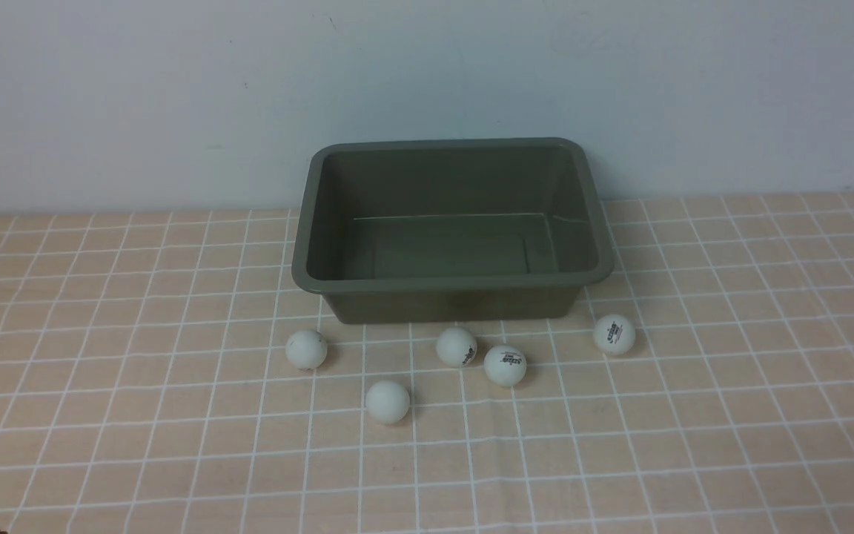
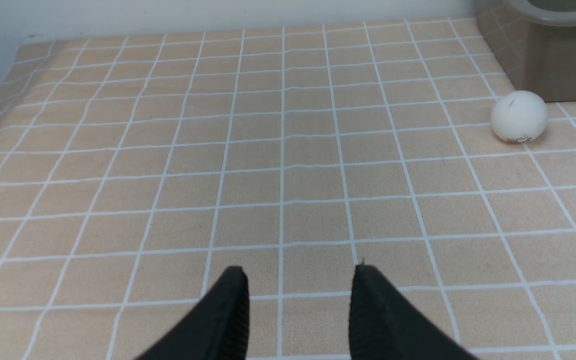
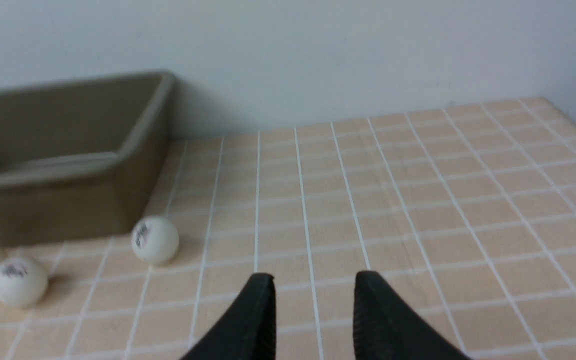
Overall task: Put the table tennis balls into the box on the light coffee tablecloth.
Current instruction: 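Reach for and grasp a ping pong ball on the table beside the basket, then drop the ball into the bin, then reach for and grasp a ping pong ball on the table beside the basket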
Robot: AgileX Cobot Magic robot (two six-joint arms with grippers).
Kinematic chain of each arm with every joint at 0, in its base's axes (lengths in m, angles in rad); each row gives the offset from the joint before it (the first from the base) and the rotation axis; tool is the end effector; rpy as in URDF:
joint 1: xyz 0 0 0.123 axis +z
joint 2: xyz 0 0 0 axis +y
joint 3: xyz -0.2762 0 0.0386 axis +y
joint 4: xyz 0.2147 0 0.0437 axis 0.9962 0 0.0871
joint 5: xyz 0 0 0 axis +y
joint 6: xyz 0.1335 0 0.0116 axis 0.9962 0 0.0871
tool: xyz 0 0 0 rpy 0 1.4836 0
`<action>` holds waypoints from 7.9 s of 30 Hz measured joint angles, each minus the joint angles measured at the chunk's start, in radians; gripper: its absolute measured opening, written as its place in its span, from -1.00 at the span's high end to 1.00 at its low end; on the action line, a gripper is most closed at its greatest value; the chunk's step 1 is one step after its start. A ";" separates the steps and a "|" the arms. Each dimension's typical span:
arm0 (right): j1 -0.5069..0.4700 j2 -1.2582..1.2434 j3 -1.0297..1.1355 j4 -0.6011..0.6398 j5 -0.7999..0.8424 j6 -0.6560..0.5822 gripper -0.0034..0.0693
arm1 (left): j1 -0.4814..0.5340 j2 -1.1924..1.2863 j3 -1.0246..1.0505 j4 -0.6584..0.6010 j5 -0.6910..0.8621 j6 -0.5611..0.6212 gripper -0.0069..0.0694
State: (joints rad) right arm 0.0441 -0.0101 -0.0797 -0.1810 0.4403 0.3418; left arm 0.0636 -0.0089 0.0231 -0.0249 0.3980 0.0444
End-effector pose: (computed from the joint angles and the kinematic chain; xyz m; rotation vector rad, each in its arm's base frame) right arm 0.0629 -0.0075 0.1876 0.1760 1.8194 0.0862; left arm 0.0657 0.0029 0.1569 -0.0334 1.8957 0.0488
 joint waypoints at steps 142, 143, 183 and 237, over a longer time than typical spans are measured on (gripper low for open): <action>0.000 0.020 -0.352 0.682 0.392 -0.802 0.33 | -0.256 1.986 -1.181 -0.637 0.045 1.021 -0.17; 0.000 0.020 -0.352 0.682 0.392 -0.802 0.33 | -0.256 1.986 -1.181 -0.637 0.046 1.012 -0.05; 0.000 0.020 -0.352 0.635 0.391 -0.804 0.33 | -0.256 2.039 -1.701 -0.447 0.512 0.738 -0.02; 0.000 0.023 -0.352 0.611 0.464 -0.804 0.33 | -0.570 1.723 -1.103 -0.164 0.244 0.039 -0.06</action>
State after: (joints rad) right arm 0.0441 0.0131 -0.4322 0.4297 0.9048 -0.4621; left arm -0.5061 1.7139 -1.0804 -0.1892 0.6422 0.0835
